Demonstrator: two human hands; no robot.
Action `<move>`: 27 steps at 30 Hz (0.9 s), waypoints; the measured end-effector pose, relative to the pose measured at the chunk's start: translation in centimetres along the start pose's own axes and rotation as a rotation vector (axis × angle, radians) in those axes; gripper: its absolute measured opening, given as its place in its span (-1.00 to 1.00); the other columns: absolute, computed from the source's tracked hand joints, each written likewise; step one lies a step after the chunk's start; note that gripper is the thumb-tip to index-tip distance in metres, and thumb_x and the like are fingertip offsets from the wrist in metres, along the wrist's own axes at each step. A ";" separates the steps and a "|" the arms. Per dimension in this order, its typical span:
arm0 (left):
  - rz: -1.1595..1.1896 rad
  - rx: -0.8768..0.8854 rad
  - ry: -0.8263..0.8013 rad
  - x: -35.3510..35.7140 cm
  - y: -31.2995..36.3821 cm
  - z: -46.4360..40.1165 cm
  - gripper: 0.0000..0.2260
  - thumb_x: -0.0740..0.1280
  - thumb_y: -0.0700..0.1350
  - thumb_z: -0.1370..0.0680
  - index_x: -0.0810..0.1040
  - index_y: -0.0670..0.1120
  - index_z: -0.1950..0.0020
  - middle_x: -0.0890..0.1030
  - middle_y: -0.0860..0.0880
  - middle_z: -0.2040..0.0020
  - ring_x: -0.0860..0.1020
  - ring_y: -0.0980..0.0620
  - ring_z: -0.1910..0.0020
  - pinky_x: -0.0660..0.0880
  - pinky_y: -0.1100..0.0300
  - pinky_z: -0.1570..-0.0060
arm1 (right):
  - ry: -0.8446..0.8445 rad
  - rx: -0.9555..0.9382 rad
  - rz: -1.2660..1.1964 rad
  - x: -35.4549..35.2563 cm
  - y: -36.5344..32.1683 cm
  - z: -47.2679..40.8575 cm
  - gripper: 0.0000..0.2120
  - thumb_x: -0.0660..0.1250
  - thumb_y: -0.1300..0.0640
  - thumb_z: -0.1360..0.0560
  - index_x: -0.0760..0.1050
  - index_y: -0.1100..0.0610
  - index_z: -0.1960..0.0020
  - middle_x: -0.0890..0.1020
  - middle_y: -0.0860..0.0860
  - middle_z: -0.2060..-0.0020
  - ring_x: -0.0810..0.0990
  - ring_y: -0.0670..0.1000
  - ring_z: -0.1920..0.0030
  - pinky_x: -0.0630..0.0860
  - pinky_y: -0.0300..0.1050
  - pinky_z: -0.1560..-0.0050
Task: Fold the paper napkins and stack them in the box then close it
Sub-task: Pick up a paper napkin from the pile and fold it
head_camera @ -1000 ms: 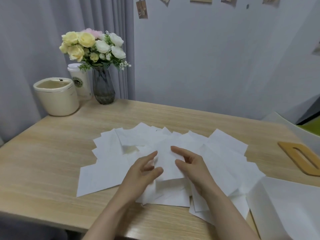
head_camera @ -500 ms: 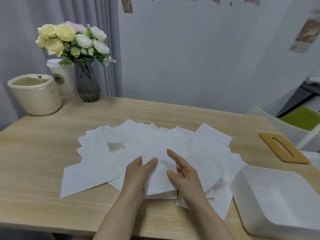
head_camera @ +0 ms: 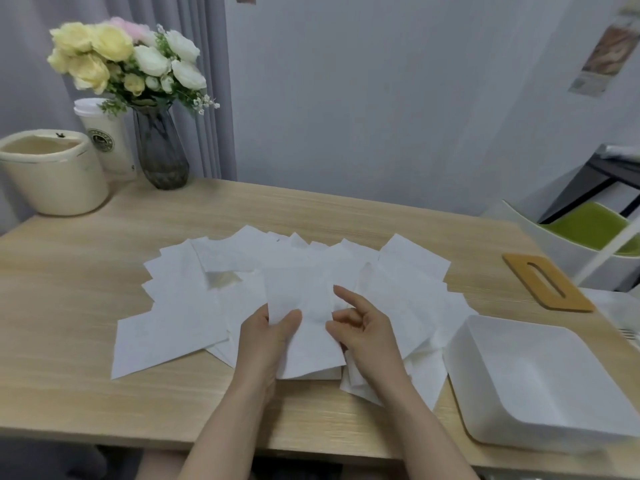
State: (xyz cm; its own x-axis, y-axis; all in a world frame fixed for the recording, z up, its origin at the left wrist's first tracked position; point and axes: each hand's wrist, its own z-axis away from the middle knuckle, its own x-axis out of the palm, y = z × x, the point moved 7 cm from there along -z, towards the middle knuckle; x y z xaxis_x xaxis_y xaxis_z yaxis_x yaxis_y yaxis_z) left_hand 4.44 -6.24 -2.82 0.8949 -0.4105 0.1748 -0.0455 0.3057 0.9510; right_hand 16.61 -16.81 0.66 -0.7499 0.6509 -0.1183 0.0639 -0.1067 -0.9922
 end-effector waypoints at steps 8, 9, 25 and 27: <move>0.022 -0.012 0.008 -0.8 0.8 -0.7 -0.96 0.41 -0.20 -0.53 0.64 -0.07 0.06 0.72 0.10 0.25 0.67 0.16 0.31 0.51 0.33 0.40 | 0.350 -0.151 0.870 -5.6 -2.8 -2.0 -0.48 0.32 0.02 -0.52 0.30 0.01 -0.44 0.44 -0.07 -0.29 0.24 0.00 -0.35 0.17 -0.14 -0.26; 0.030 -0.018 0.004 -0.7 0.8 -0.8 -0.96 0.41 -0.20 -0.53 0.64 -0.08 0.07 0.72 0.09 0.26 0.68 0.15 0.31 0.51 0.33 0.40 | 0.337 -0.073 0.942 -6.3 -2.6 -2.7 -0.42 0.31 -0.04 -0.51 0.23 0.04 -0.48 0.40 -0.03 -0.35 0.21 0.04 -0.38 0.15 -0.10 -0.29; 0.092 -0.045 -0.047 0.1 2.4 -1.6 -0.94 0.39 -0.21 -0.54 0.66 -0.11 0.03 0.73 -0.03 0.16 0.70 0.03 0.23 0.56 0.18 0.27 | 0.405 0.080 0.619 -8.7 -4.2 -5.2 -0.88 0.37 0.00 -0.41 0.63 -0.01 0.25 0.66 -0.19 0.25 0.58 -0.08 0.14 0.44 -0.13 0.15; 0.097 -0.047 -0.052 0.2 2.6 -1.8 -0.94 0.39 -0.20 -0.54 0.66 -0.10 0.03 0.73 -0.02 0.15 0.70 0.04 0.22 0.56 0.16 0.25 | 0.425 0.056 0.593 -9.1 -5.2 -5.5 -0.85 0.35 0.00 -0.41 0.65 -0.02 0.27 0.66 -0.23 0.26 0.56 -0.13 0.19 0.36 -0.20 0.28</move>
State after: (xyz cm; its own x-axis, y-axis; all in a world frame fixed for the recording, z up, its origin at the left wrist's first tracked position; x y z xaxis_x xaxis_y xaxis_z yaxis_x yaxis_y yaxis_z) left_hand 5.35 -3.98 -0.74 0.8631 -0.4204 0.2799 -0.1092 0.3859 0.9161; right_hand 26.73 -18.05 6.68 -0.2783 0.7060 -0.6512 0.3376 -0.5628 -0.7545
